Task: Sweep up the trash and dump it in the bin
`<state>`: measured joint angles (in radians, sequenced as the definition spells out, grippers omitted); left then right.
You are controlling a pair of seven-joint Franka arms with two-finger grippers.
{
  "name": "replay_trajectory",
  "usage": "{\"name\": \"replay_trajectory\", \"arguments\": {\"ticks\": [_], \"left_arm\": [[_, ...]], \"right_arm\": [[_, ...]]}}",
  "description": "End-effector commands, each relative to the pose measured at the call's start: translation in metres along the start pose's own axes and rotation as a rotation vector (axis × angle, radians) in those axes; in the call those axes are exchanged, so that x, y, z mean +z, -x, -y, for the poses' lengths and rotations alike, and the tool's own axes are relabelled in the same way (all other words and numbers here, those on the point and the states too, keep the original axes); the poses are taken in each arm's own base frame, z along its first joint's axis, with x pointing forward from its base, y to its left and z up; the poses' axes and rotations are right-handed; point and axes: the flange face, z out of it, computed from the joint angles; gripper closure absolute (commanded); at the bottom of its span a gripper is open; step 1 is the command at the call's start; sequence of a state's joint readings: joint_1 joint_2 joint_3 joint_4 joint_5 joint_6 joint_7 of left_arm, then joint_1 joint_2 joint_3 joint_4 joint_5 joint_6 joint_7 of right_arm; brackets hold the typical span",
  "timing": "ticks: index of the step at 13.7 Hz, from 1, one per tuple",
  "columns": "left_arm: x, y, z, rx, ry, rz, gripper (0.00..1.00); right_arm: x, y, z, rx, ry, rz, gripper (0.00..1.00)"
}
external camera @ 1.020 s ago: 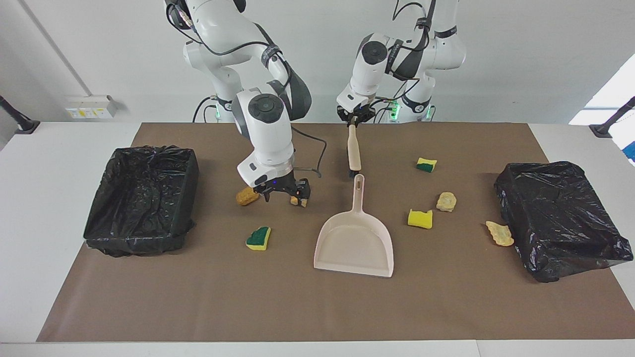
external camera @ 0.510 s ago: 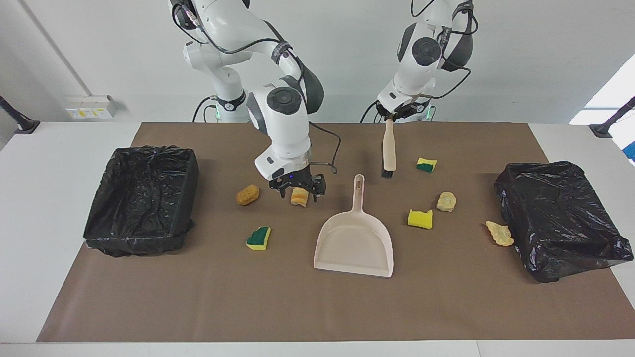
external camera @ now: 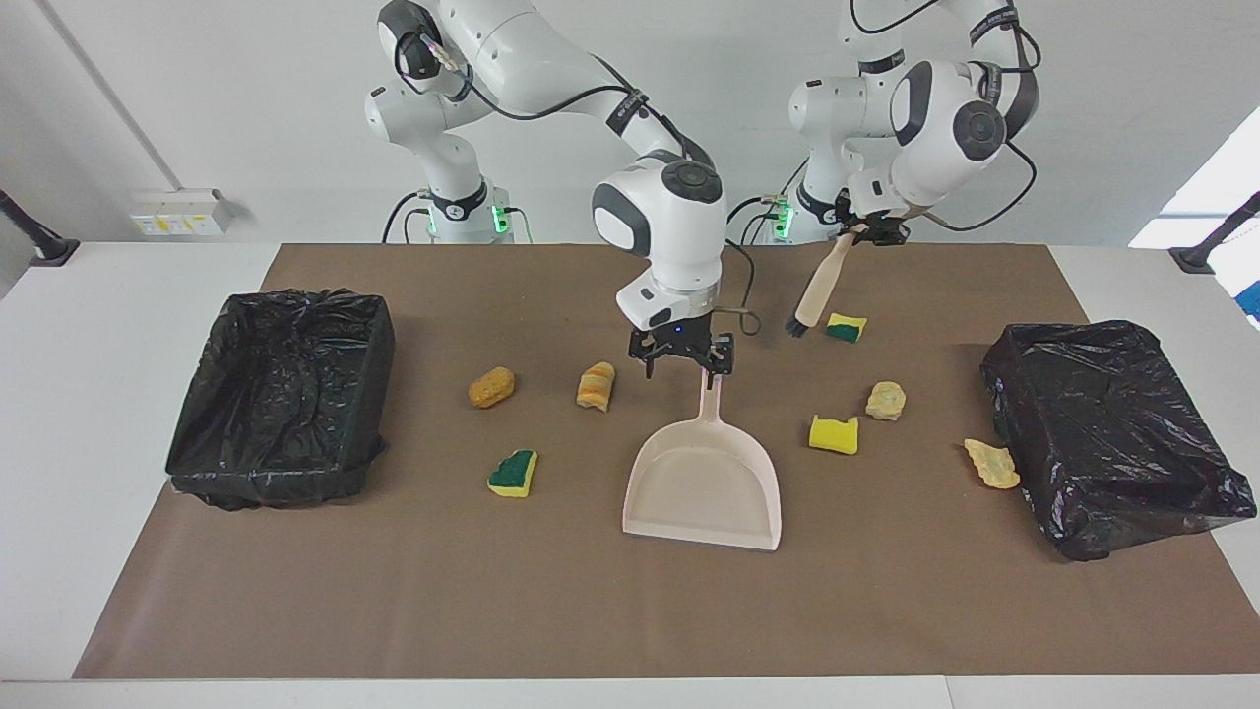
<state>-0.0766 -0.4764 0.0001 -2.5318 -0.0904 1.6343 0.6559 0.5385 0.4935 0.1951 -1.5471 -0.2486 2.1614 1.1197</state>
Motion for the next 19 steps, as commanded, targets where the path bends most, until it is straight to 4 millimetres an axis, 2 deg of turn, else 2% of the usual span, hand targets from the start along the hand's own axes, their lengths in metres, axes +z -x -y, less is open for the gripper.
{"name": "replay_trajectory", "arguments": {"ticks": [1, 4, 6, 7, 8, 10, 13, 15, 17, 19], "left_arm": [[0.01, 0.028, 0.024, 0.147, -0.007, 0.023, 1.0], [0.021, 0.032, 0.059, 0.23, -0.029, 0.028, 1.0], [0.031, 0.021, 0.087, 0.257, -0.067, 0.025, 1.0], [0.027, 0.011, 0.1, 0.296, -0.122, 0.026, 1.0], [0.019, 0.002, 0.112, 0.31, -0.148, 0.023, 1.0], [-0.004, -0.022, 0.136, 0.293, -0.211, -0.013, 1.0], [-0.051, -0.057, 0.172, 0.284, -0.299, -0.055, 1.0], [-0.085, -0.068, 0.181, 0.275, -0.326, -0.065, 1.0], [-0.109, -0.062, 0.176, 0.247, -0.36, -0.099, 1.0], [-0.118, -0.051, 0.172, 0.106, -0.358, -0.134, 1.0]], "right_arm": [[0.013, 0.013, 0.022, -0.003, 0.003, -0.084, 0.0], [0.016, 0.021, 0.027, -0.025, 0.012, -0.123, 0.0], [0.022, 0.022, 0.024, -0.044, 0.021, -0.104, 0.0], [0.022, 0.028, 0.026, -0.091, 0.025, -0.101, 0.13], [0.023, 0.029, 0.025, -0.11, 0.028, -0.099, 0.17], [0.023, 0.033, 0.027, -0.134, 0.016, -0.093, 0.17], [0.027, 0.037, 0.025, -0.176, 0.019, -0.057, 0.17], [0.027, 0.039, 0.025, -0.208, 0.015, -0.046, 0.34], [0.027, 0.04, 0.025, -0.211, 0.019, -0.042, 0.38], [0.025, 0.043, 0.026, -0.257, 0.022, -0.038, 0.73]]}}
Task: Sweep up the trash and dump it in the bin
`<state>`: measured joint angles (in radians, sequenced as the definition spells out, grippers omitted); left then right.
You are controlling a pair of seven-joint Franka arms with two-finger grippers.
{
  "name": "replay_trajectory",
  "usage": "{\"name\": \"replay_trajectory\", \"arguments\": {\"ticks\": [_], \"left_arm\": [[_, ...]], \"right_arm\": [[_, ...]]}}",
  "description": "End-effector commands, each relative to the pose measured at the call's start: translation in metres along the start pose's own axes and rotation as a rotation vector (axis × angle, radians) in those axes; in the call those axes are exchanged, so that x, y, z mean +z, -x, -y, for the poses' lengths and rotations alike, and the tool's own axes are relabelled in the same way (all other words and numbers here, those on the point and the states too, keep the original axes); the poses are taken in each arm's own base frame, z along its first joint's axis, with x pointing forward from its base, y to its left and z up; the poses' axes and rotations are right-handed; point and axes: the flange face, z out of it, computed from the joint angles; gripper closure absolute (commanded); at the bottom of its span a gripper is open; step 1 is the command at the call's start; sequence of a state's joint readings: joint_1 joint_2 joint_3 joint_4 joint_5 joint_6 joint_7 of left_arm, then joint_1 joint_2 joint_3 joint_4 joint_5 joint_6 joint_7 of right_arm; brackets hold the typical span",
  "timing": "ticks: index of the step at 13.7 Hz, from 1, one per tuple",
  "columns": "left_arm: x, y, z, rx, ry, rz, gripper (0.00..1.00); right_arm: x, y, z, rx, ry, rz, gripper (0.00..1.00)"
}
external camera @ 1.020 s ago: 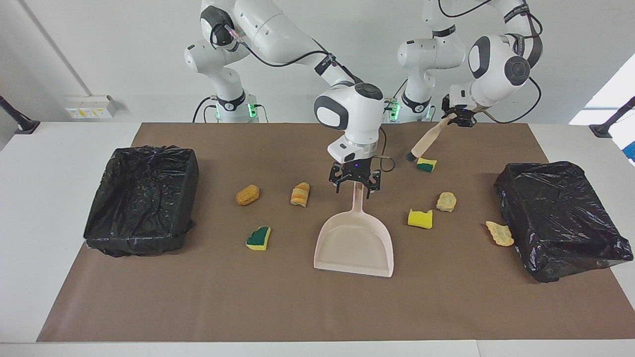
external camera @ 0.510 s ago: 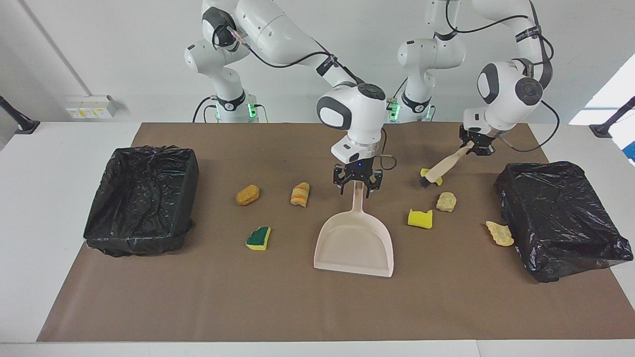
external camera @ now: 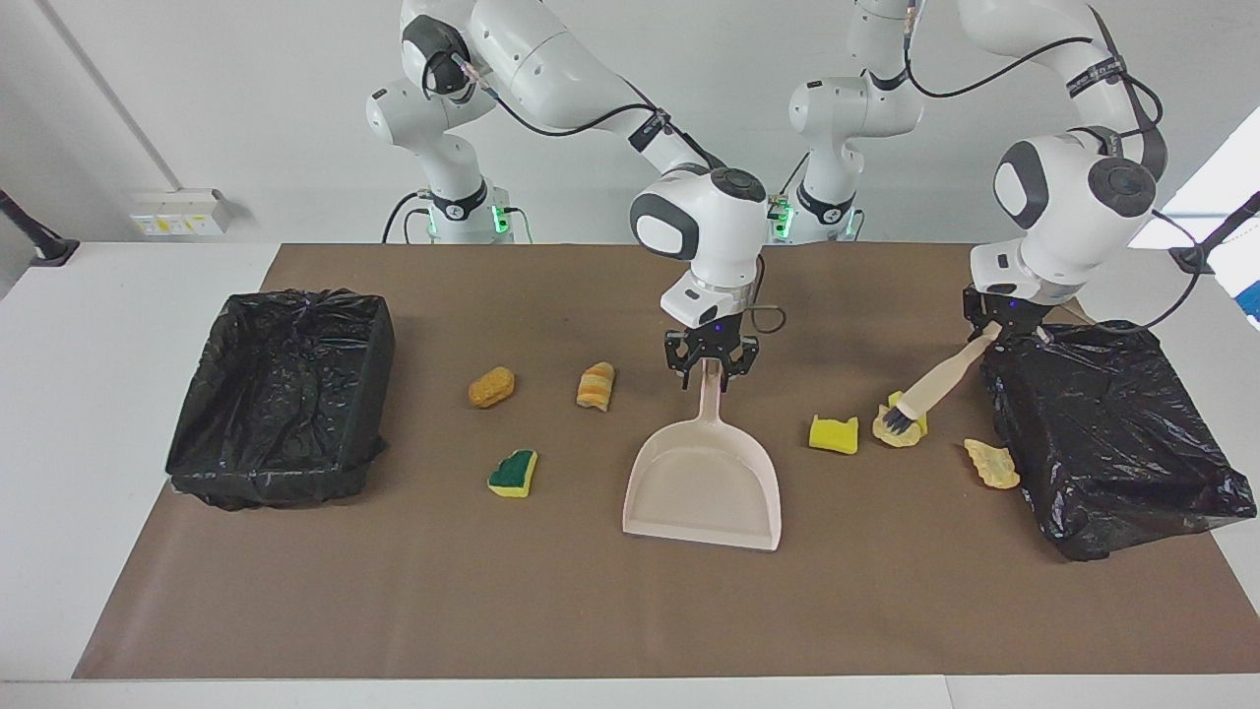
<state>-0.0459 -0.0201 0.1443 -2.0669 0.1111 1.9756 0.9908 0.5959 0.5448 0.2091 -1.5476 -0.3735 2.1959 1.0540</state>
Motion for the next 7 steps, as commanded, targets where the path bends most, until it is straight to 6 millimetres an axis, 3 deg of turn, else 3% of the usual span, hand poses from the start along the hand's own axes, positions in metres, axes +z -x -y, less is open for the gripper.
{"name": "replay_trajectory", "arguments": {"ticks": [1, 2, 5, 7], "left_arm": [[-0.015, 0.012, -0.004, -0.184, 0.008, 0.021, 1.0], [-0.015, 0.012, -0.005, -0.294, 0.013, 0.026, 1.0], [-0.013, 0.015, -0.007, -0.61, 0.011, 0.04, 1.0], [-0.009, 0.014, -0.007, -0.715, -0.077, 0.107, 1.0]], "right_arm": [[-0.001, 0.002, -0.001, -0.055, -0.014, 0.022, 0.89], [-0.001, 0.002, -0.001, -0.06, -0.013, 0.023, 1.0], [-0.004, 0.001, -0.009, -0.239, 0.025, 0.046, 1.0], [-0.015, -0.01, -0.022, -0.338, 0.034, 0.056, 1.0]]}}
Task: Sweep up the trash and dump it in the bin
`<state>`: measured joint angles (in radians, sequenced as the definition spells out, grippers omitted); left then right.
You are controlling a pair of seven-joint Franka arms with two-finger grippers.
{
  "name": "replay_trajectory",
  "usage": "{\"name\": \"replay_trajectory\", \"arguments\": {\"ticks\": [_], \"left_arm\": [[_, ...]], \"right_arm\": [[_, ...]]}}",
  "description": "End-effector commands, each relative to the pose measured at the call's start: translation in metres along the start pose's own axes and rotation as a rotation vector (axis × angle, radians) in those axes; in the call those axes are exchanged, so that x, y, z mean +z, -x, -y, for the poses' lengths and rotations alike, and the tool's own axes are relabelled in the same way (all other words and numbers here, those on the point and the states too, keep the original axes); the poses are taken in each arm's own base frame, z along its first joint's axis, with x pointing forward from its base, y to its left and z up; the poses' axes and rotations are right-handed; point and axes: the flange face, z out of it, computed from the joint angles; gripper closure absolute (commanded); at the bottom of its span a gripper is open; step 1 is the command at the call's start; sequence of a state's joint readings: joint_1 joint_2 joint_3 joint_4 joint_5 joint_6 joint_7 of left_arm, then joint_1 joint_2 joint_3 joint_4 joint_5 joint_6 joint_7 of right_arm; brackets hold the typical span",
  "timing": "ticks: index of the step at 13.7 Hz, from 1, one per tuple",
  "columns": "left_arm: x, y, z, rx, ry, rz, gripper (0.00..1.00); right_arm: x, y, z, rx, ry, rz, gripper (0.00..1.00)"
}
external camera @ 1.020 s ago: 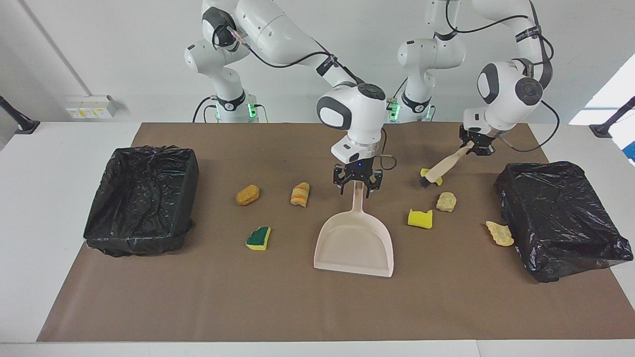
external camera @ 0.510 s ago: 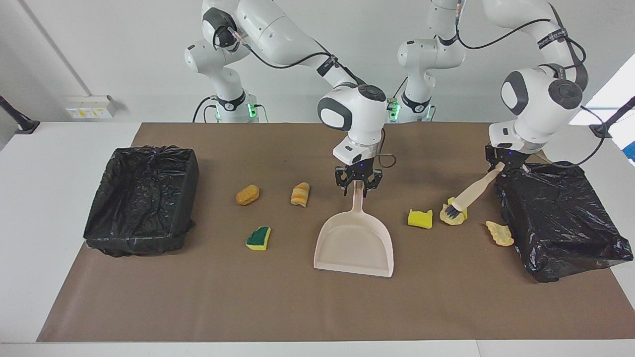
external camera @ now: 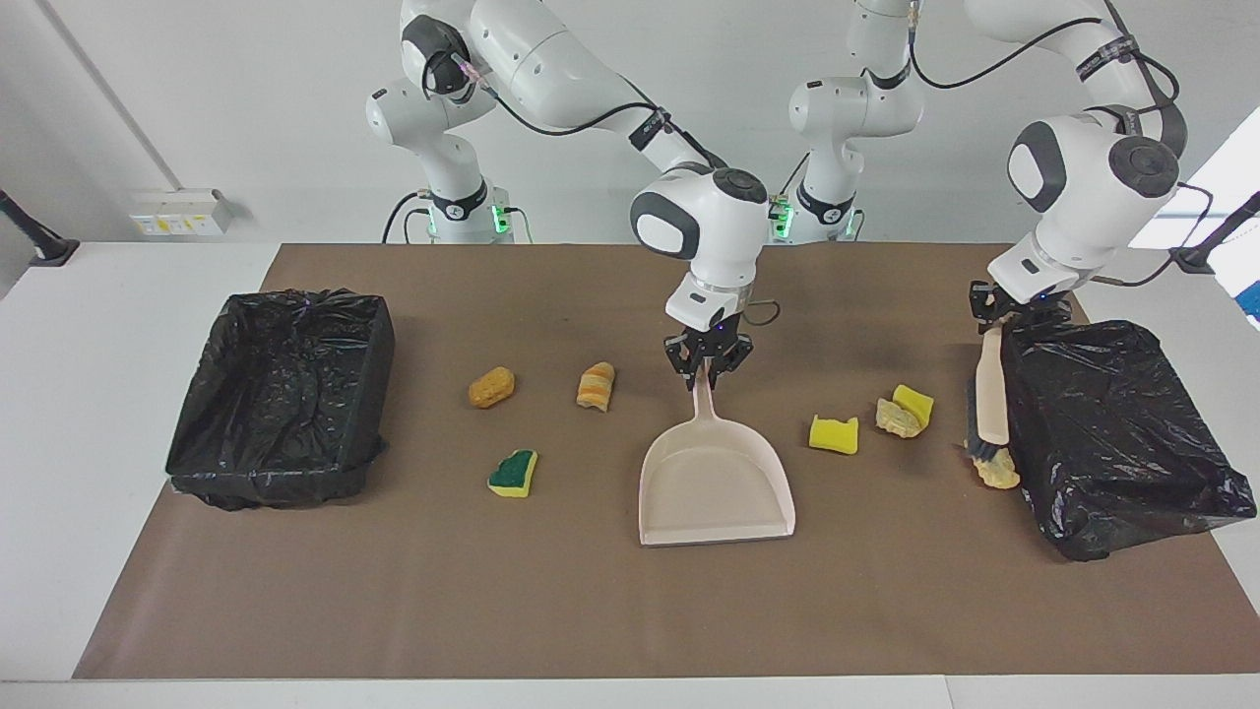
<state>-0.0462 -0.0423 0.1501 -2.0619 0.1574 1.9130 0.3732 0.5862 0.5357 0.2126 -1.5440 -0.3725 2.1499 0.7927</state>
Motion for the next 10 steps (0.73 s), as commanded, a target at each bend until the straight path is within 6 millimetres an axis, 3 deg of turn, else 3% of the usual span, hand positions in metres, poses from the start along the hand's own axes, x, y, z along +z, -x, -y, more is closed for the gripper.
{"name": "replay_trajectory", "arguments": {"ticks": [1, 3, 6, 10], "left_arm": [[0.003, 0.002, 0.001, -0.171, -0.122, 0.046, 1.0], [0.011, -0.001, 0.001, -0.243, -0.135, 0.061, 1.0], [0.025, -0.009, -0.018, -0.259, -0.16, 0.1, 1.0], [0.043, -0.016, -0.027, -0.264, -0.17, 0.139, 1.0]], "right_arm": [[-0.021, -0.003, -0.019, -0.077, -0.027, 0.057, 1.0], [-0.038, -0.01, -0.035, -0.056, -0.069, 0.082, 1.0], [-0.065, -0.012, -0.065, -0.233, -0.028, 0.122, 1.0], [-0.076, -0.006, -0.098, -0.491, -0.063, 0.228, 1.0]]}}
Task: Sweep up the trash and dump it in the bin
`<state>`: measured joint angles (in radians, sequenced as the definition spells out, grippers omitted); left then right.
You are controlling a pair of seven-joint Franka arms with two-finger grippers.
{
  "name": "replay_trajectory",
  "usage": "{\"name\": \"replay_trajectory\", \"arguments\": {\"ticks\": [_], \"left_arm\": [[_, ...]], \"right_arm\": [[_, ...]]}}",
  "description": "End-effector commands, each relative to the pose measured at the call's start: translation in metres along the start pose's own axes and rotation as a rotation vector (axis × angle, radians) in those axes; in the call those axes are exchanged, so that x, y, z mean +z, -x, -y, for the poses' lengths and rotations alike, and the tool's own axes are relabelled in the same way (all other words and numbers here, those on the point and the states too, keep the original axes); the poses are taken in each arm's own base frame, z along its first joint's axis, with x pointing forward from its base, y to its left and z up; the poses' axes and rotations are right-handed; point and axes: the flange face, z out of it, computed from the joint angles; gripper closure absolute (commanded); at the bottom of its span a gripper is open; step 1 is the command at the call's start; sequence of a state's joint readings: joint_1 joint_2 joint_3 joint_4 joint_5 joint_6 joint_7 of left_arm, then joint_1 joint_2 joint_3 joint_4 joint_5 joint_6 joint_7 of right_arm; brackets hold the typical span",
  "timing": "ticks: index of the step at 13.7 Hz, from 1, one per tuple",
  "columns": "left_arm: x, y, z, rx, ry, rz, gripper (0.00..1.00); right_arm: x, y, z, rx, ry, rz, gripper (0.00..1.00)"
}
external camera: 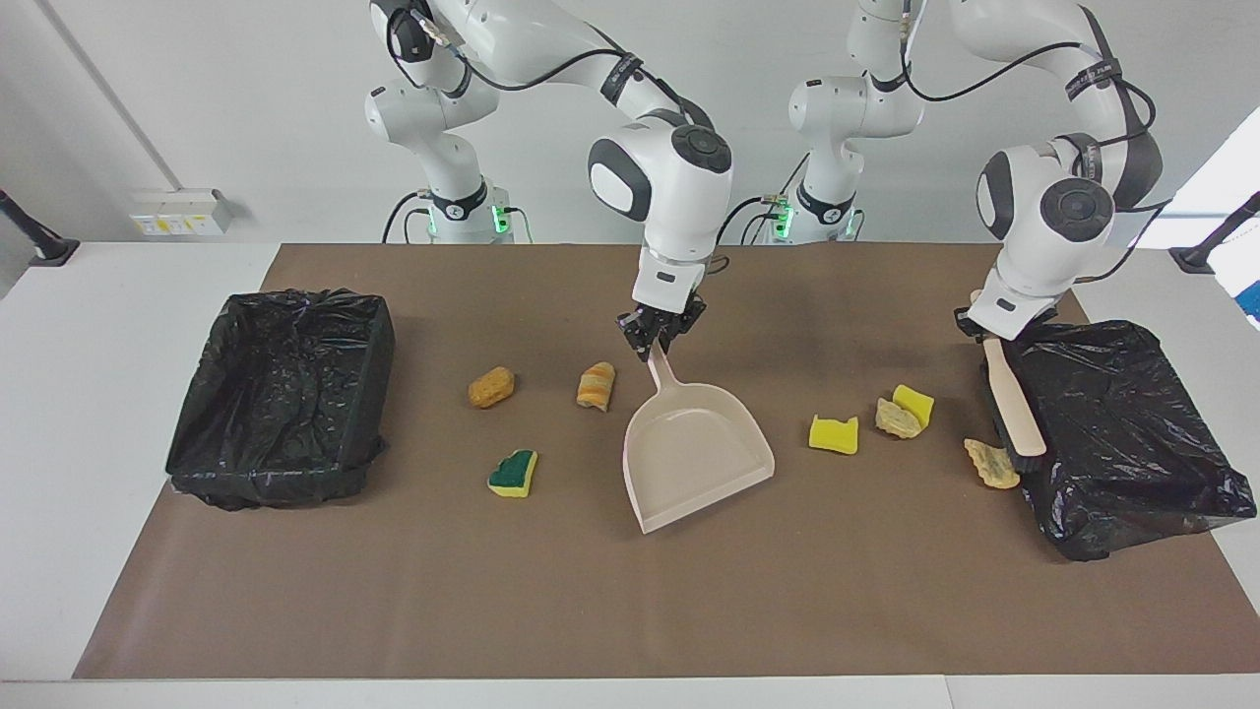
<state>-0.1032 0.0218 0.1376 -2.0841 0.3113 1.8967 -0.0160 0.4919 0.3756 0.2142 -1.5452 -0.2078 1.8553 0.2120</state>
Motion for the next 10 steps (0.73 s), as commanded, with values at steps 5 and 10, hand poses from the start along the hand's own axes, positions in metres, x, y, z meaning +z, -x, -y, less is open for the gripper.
{"name": "replay_trajectory", "arguments": {"ticks": [5, 10], "left_arm": [[0.016, -0.003, -0.007, -0.019, -0.046, 0.054, 1.0], [0.011, 0.004, -0.035, 0.086, -0.038, 0.099, 1.0]], "right_arm": [[0.02, 0.008, -0.06, -0.456, -0.108, 0.001, 1.0], [0.034, 0.006, -0.086, -0.703, -0.101, -0.05, 1.0]]}}
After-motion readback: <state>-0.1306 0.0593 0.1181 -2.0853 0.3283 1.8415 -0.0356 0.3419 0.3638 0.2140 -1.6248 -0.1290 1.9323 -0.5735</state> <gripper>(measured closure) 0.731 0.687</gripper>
